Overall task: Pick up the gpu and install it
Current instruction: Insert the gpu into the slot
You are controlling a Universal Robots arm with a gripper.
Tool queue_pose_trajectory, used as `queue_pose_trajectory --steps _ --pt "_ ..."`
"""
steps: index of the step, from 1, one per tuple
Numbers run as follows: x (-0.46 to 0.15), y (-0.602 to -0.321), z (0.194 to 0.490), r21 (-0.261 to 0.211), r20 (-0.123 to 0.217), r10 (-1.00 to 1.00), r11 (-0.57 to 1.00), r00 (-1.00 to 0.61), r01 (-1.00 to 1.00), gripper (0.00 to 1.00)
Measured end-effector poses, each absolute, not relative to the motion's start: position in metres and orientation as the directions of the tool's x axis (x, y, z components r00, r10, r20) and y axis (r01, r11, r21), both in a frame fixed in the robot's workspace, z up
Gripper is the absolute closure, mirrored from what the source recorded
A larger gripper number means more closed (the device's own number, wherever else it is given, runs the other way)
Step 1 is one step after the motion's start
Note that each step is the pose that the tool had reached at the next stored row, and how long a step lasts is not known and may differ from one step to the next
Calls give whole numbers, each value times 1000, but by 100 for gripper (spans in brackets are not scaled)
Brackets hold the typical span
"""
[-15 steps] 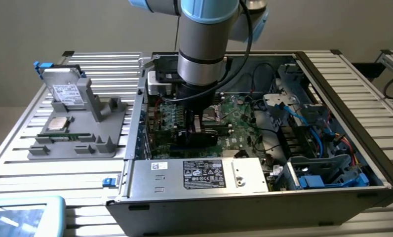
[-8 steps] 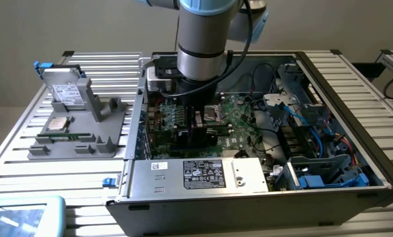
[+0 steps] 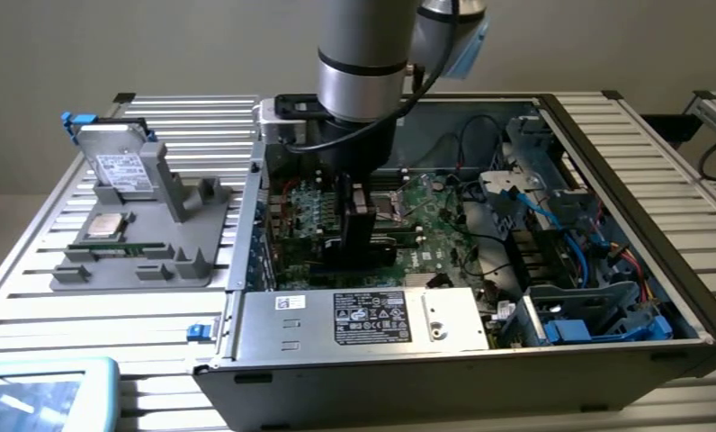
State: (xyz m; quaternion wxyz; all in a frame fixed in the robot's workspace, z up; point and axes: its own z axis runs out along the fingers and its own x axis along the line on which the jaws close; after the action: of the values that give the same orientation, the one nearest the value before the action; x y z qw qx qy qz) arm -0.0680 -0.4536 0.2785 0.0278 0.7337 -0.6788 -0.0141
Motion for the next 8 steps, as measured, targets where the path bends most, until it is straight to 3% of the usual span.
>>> queue_pose_trajectory --steps 8 --pt "-72 -454 295 56 17 -997 -77 78 -996 30"
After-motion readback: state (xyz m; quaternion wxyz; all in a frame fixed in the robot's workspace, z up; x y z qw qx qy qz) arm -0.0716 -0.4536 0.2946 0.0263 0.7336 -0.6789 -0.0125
